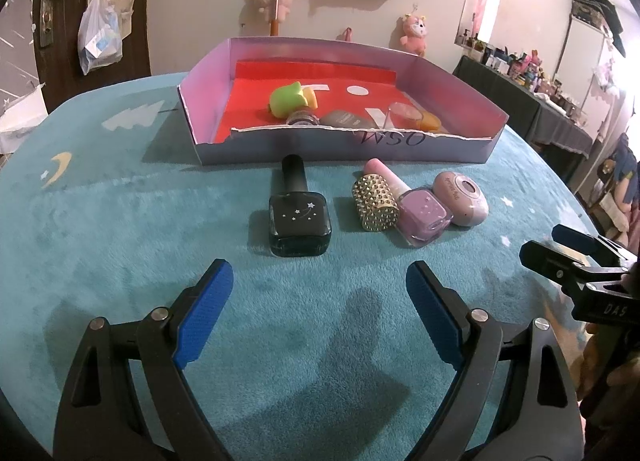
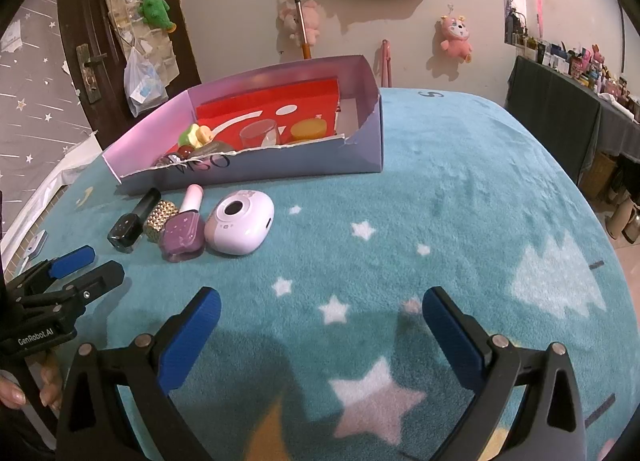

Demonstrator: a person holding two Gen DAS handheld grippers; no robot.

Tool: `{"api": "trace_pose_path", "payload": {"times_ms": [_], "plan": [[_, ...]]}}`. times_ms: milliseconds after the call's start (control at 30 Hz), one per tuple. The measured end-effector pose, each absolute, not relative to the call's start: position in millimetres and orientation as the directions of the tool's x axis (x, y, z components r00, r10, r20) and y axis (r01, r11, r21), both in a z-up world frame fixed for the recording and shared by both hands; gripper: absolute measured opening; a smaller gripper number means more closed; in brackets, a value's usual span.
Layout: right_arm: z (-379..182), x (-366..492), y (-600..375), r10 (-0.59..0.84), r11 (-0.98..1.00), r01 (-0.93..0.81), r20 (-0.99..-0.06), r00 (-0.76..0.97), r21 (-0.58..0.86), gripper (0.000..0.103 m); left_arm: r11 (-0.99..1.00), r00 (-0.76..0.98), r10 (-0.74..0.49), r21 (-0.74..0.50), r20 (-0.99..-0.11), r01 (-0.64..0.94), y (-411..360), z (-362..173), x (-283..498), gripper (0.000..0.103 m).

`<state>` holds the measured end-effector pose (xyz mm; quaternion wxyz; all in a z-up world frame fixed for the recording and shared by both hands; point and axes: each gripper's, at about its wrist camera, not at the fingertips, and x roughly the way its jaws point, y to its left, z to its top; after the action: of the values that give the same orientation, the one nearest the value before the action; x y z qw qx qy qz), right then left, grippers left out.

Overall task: Organize rigid objects
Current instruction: 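Withdraw both tools from the box back toward the remaining items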

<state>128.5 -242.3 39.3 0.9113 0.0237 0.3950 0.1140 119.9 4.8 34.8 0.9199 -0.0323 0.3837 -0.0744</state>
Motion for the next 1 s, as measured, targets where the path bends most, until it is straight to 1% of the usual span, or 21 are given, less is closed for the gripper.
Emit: {"api": "trace_pose_path", "payload": {"times_ms": [167, 433, 700, 1000], "plan": [[39, 129, -242, 0.222, 0.974, -0.188, -0.718, 0.66, 0.129, 0.103, 0.988, 0.694, -0.157, -0.115, -0.702, 0.106, 6, 35, 120, 0.089], [39, 131, -237, 0.187, 0.979, -0.186, -0.733, 0.654, 0.085, 0.103, 0.987, 0.687, -0.157, -0.128, -0.71, 0.094, 3, 36, 118, 0.089], [58, 142, -229, 0.192, 0.976, -0.208, -0.722, 0.664, 0.068, 0.103, 0.988, 0.688, -0.155, -0.129, -0.709, 0.089, 6, 48, 124, 0.089], [63, 160, -216, 0.19, 0.972, -0.231, -0.747, 0.637, 0.05, 0.103, 0.989, 0.644, -0.145, -0.101, -0.751, 0.105, 12, 51, 140, 0.089]]}}
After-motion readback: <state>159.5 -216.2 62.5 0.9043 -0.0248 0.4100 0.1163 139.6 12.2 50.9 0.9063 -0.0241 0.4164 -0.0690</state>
